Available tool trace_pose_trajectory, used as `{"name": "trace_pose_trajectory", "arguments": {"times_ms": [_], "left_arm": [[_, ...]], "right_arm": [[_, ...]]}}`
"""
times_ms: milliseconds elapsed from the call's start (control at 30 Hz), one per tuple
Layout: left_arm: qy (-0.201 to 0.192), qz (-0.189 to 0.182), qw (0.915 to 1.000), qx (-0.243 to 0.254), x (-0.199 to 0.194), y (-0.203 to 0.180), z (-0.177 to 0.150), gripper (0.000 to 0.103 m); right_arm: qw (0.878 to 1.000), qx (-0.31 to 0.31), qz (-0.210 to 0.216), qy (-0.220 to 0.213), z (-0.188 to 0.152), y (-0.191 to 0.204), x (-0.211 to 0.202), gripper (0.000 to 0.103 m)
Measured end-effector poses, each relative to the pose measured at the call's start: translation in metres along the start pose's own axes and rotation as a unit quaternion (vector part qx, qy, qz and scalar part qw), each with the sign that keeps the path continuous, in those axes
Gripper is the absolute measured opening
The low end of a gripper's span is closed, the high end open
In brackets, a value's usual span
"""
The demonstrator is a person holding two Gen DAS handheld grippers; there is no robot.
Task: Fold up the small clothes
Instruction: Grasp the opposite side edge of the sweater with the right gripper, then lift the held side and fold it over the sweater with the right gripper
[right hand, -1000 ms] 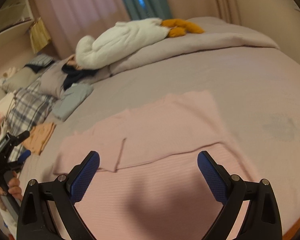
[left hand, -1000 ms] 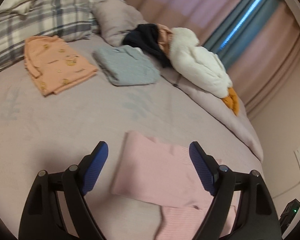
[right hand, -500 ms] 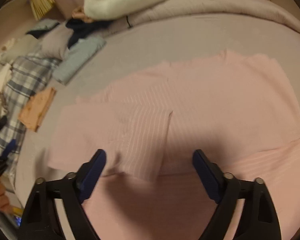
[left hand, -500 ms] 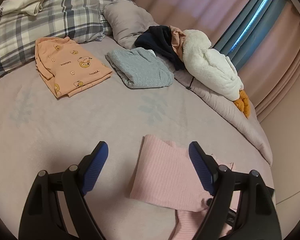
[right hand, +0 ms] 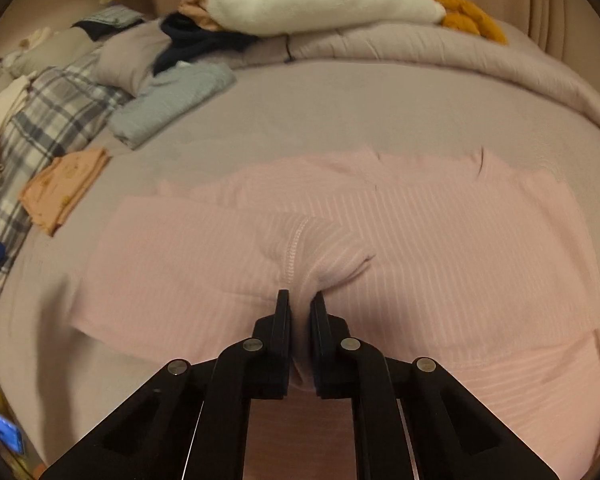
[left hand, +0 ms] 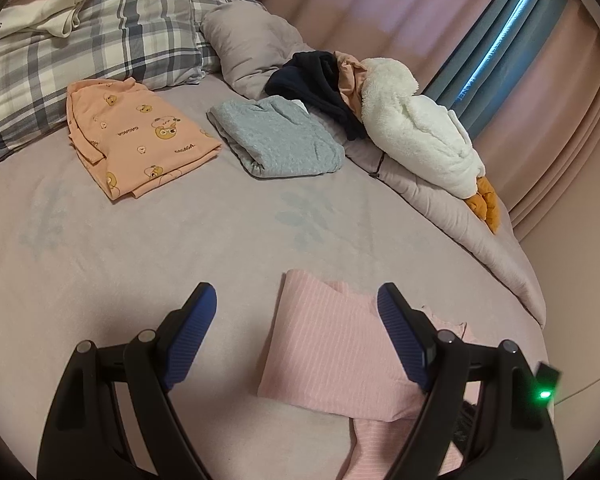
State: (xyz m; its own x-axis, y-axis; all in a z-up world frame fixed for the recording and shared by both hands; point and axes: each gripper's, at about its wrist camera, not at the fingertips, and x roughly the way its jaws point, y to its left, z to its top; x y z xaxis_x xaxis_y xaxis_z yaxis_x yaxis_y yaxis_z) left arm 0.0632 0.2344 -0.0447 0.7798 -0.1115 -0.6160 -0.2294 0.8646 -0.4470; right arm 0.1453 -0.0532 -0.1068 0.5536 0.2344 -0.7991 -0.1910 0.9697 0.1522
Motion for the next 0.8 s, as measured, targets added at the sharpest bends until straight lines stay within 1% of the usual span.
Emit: {"name": "trace_pose_trajectory", "arguments": {"times_ms": [100,233,400,600,733,800], "left_arm": [[0.003,-0.002,1.0,0.001,0.0,-0.001,-0.001,0.082],[0.008,0.001,1.0,0.005,0.001,-0.003,-0.002,0.082],[0.011,0.0,0.9999,0.003,0.001,-0.002,-0.002,0.082],[0.02,0.001,0.9998,0.006,0.002,-0.003,-0.003,0.082],[0.024,-0.001,0.9997,0.005,0.003,-0.004,-0.003,0.082],[0.034,-0.004,0.9994,0.01,0.004,-0.006,-0.003,0.082]], "right_arm": [[1.0,-0.012,0.013,-0.023,0.007,0.002,-0.021,0.01],[0.998,-0.03,0.031,-0.054,0.026,0.01,-0.05,0.01],[0.994,-0.047,0.044,-0.083,0.051,0.024,-0.07,0.01],[0.99,-0.067,0.032,-0.122,0.07,0.031,-0.093,0.01],[0.988,-0.07,0.028,-0.135,0.08,0.029,-0.107,0.009],[0.987,-0.068,0.025,-0.141,0.083,0.026,-0.113,0.009]]}}
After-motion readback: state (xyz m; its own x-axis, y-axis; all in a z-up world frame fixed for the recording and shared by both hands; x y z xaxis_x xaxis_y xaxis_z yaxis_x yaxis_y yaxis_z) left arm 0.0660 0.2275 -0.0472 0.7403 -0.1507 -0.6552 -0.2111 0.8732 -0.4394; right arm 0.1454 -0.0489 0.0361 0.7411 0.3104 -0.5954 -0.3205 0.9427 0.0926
